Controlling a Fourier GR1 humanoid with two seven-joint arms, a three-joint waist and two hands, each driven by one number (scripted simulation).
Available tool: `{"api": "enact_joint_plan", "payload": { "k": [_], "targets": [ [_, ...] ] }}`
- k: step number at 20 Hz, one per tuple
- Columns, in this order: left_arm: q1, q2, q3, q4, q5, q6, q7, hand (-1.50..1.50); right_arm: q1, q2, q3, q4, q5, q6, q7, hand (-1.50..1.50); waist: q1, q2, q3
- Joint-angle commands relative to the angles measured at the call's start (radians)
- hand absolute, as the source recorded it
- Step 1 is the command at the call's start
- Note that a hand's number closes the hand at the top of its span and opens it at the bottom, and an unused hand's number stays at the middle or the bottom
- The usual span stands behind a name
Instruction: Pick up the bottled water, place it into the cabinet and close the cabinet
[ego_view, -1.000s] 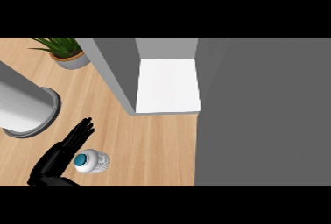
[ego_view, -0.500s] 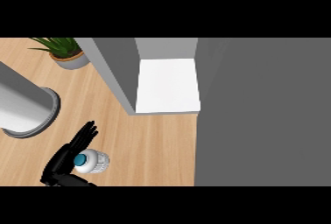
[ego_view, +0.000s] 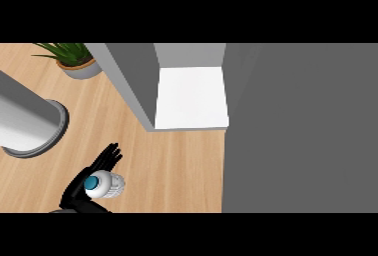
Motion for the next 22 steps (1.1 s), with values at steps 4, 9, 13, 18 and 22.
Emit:
{"api": "enact_joint_plan", "payload": {
  "k": [4, 9, 13, 18, 22],
  "targets": [
    [-0.035, -0.033, 0.022, 0.112, 0.064, -0.128, -0.086, 1.5, 0.053, -0.007, -0.029, -0.16, -0.115, -0.016, 0.038, -1.5, 0.006, -0.002, 0.001],
    [-0.071, -0.05, 0.024, 0.165, 0.091, -0.159, -0.075, 1.5, 0.087, -0.015, -0.074, -0.148, -0.152, 0.005, -0.003, -1.5, 0.0, -0.002, 0.001],
    [-0.07, -0.018, 0.015, 0.067, 0.124, -0.211, -0.056, 1.5, 0.091, -0.031, -0.071, -0.185, -0.158, -0.035, 0.023, -1.5, 0.012, -0.005, 0.002],
    [-0.072, -0.017, 0.202, 0.118, 0.245, 0.02, -0.112, 1.5, 0.104, -0.036, -0.066, -0.143, -0.131, 0.002, -0.02, -1.5, 0.01, -0.005, 0.0],
    [-0.142, -0.034, 0.258, 0.084, 0.289, 0.146, -0.093, 1.5, 0.121, -0.023, -0.064, -0.153, -0.131, 0.004, -0.032, -1.5, 0.011, -0.005, 0.002]
  ]
}}
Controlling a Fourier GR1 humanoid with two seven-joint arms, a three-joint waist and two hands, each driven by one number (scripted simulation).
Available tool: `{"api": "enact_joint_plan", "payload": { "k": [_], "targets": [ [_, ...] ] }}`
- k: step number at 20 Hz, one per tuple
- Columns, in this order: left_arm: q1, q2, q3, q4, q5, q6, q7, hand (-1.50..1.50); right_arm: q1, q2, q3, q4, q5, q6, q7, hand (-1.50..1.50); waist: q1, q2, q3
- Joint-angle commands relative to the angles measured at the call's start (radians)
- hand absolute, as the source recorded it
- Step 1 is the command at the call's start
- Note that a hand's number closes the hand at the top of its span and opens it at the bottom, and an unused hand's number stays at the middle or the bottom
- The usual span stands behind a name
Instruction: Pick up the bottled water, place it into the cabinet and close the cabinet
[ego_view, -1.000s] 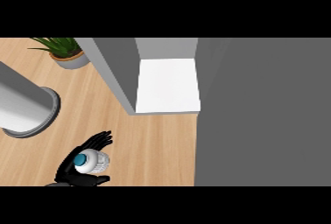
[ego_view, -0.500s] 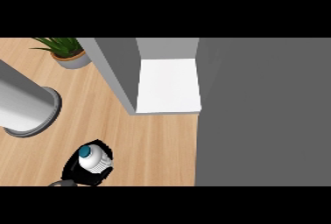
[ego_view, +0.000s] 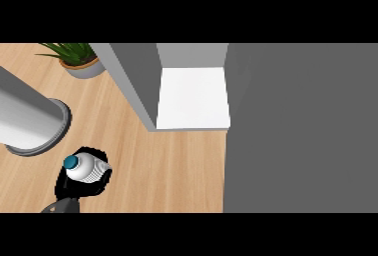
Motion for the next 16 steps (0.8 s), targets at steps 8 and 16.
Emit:
{"api": "enact_joint_plan", "payload": {
  "k": [8, 16],
  "targets": [
    [0.005, -0.063, -0.045, -0.196, -0.007, 0.11, 0.055, 1.5, 0.097, 0.006, -0.056, -0.196, -0.134, -0.014, 0.059, -1.5, 0.013, -0.003, 0.003],
    [0.024, -0.177, -0.186, -0.444, -0.002, 0.285, 0.21, 1.5, 0.106, 0.019, -0.036, -0.211, -0.118, -0.034, 0.064, -1.5, 0.009, -0.006, 0.003]
  ]
}}
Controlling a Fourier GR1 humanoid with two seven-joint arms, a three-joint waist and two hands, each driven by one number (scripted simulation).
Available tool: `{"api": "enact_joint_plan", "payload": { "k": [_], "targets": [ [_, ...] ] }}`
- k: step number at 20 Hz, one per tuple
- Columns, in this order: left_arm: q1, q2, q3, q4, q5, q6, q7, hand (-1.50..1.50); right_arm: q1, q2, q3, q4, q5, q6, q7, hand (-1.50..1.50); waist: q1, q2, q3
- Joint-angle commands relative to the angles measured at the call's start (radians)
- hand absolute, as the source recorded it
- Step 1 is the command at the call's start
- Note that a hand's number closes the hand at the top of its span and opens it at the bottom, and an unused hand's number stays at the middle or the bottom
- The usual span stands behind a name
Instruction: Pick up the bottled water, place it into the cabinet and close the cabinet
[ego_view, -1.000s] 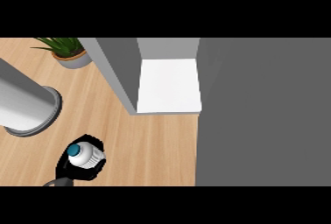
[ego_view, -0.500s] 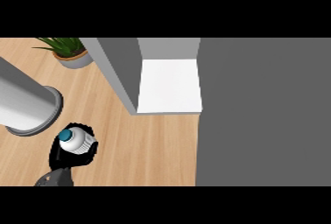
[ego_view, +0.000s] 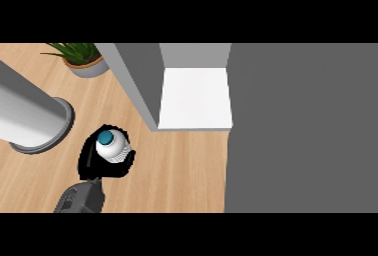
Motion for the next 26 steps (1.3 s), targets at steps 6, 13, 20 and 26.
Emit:
{"api": "enact_joint_plan", "payload": {
  "k": [6, 13, 20, 26],
  "targets": [
    [-0.053, -0.054, -0.211, -0.183, 0.019, 0.252, 0.144, 1.5, 0.004, -0.028, -0.042, -0.164, -0.147, -0.054, 0.075, -1.5, -0.004, 0.004, -0.001],
    [-0.143, -0.055, -0.342, -0.205, 0.061, 0.464, 0.171, 1.5, 0.024, -0.004, -0.042, -0.183, -0.131, -0.035, 0.071, -1.5, -0.016, 0.005, -0.001],
    [-0.351, -0.055, -0.432, -0.088, 0.051, 0.744, 0.268, 1.5, 0.011, -0.016, -0.036, -0.141, -0.135, -0.016, 0.059, -1.5, -0.027, 0.007, -0.001],
    [-0.461, -0.055, -0.422, 0.112, 0.082, 0.769, 0.254, 1.5, -0.015, -0.014, -0.009, -0.139, -0.141, -0.05, 0.089, -1.5, -0.037, 0.013, -0.002]
  ]
}}
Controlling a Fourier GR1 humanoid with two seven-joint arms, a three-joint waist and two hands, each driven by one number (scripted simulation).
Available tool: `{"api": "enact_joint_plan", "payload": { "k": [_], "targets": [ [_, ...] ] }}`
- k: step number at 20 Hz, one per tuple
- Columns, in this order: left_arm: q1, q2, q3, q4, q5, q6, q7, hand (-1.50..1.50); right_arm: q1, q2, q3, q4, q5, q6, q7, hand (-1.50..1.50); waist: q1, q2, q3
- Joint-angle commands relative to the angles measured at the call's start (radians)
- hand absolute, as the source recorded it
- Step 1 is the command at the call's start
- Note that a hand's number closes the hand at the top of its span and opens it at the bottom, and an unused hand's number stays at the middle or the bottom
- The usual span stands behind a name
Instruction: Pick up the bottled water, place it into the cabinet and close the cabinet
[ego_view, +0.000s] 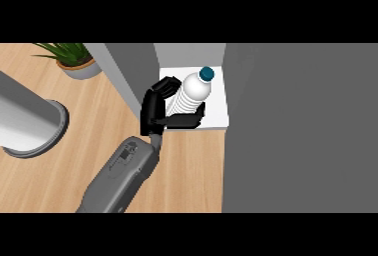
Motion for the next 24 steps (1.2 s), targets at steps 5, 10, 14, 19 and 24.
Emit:
{"api": "enact_joint_plan", "payload": {
  "k": [5, 10, 14, 19, 24],
  "targets": [
    [-0.173, 0.0, 0.021, 0.231, 0.062, 0.055, -0.009, 1.5, 0.087, 0.02, -0.038, -0.157, -0.15, 0.016, 0.036, -1.5, -0.017, 0.001, 0.0],
    [-0.286, 0.0, 0.044, 0.392, 0.135, 0.041, -0.074, 1.5, 0.008, -0.005, -0.012, -0.105, -0.155, -0.026, 0.065, -1.5, -0.019, 0.009, 0.0],
    [-0.371, 0.003, 0.096, 0.497, 0.135, 0.029, -0.111, 1.5, 0.038, 0.014, 0.009, -0.147, -0.122, -0.031, 0.075, -1.5, -0.019, 0.011, -0.001],
    [-0.394, 0.0, 0.083, 0.614, 0.163, 0.038, -0.225, 1.5, 0.009, -0.008, -0.024, -0.072, -0.142, 0.031, 0.032, -1.5, -0.04, 0.014, 0.0],
    [-0.476, 0.0, 0.091, 0.726, 0.144, 0.069, -0.227, -1.5, 0.003, 0.004, -0.019, -0.036, -0.1, 0.074, 0.007, -1.5, -0.045, 0.015, 0.0]
  ]
}}
